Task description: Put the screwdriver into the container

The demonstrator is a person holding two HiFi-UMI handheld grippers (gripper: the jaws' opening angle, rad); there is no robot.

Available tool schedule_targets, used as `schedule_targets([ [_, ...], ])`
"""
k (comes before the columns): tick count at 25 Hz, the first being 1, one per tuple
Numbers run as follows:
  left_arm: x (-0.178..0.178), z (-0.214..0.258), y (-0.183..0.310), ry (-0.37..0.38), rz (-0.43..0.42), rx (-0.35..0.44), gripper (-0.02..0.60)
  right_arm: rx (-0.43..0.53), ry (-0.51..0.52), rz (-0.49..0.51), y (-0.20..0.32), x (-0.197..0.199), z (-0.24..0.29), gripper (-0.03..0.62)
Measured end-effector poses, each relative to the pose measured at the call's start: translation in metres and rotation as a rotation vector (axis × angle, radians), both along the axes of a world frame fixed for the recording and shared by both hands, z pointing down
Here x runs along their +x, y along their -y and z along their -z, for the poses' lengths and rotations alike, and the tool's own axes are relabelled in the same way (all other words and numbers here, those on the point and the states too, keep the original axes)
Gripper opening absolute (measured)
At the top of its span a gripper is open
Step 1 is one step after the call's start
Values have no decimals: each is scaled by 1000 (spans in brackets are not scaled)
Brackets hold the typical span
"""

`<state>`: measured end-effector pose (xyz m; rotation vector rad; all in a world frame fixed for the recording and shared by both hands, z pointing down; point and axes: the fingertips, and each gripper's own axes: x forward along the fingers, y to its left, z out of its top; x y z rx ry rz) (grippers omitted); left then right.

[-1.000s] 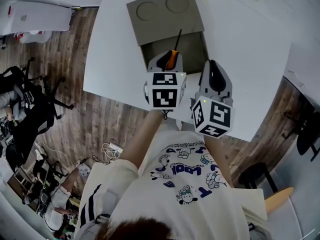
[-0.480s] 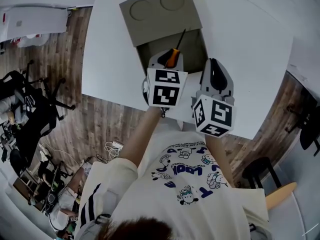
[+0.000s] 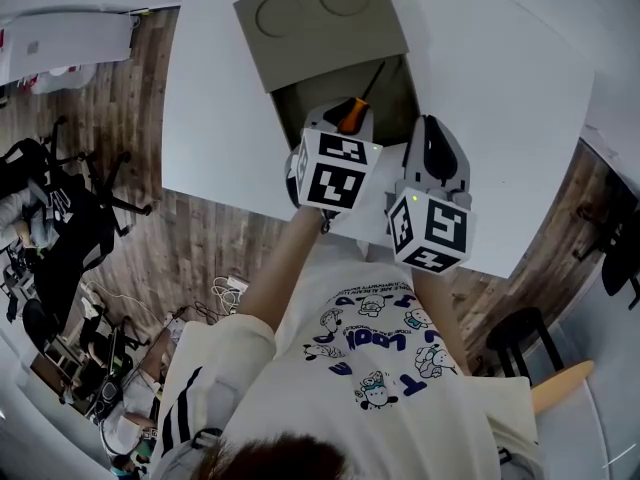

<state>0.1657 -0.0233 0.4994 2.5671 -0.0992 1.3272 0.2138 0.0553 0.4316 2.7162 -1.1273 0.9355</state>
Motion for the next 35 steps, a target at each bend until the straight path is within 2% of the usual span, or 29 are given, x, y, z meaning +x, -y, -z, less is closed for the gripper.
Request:
schedule_targets([
  [13,2,-20,-5,67,-70,15,94,-11,25,-4,2,1,-11,43],
  [18,1,-25,-5,73,-59,18,95,-15,32,-5,1,4,-14,43],
  [28,6,-14,-3,22,-39,49,94,-10,29,2,1,4,-12,43],
  [35,5,19,5,-74,31,57,85,18,-6,29,6,-2,4,43],
])
